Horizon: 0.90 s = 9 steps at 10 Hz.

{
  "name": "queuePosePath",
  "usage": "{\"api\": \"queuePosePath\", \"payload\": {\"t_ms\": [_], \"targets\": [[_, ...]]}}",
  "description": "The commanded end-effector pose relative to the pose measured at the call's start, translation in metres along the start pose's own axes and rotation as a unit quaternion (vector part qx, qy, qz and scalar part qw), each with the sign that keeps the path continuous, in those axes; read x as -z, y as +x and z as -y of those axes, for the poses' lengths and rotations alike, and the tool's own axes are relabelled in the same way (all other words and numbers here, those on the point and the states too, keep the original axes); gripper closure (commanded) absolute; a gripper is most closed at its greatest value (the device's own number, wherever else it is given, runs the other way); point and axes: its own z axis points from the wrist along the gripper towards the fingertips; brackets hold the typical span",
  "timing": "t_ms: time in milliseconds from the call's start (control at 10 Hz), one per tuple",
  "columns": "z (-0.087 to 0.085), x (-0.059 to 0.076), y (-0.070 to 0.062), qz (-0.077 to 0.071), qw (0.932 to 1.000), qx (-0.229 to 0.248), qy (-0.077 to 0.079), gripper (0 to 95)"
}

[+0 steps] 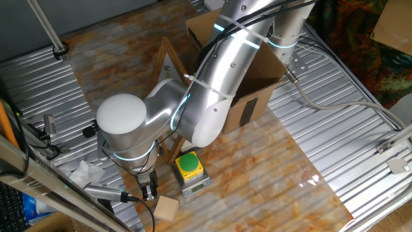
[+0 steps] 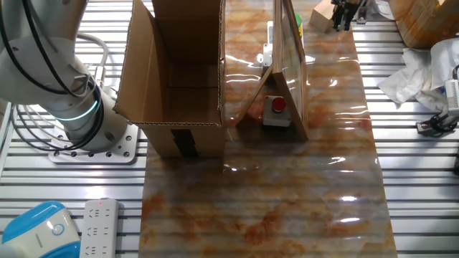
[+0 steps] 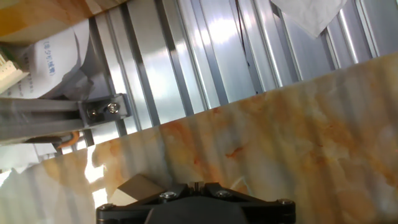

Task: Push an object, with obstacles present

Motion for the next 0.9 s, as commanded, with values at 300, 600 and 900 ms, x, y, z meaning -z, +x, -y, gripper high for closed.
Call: {"api": "queuePosePath", "payload": {"t_ms": [300,600,900], "targets": [[0.0037,-0.0107,-0.0002,0.008,1.0,0.005,-0.001,95.0],[0.004,-0.0117,-0.0002,0.009,0.9999,0.006,-0.005,95.0],[0.0044,-0.0126,-0.0004,0.009,0.9999,0.001,-0.008,95.0]]}}
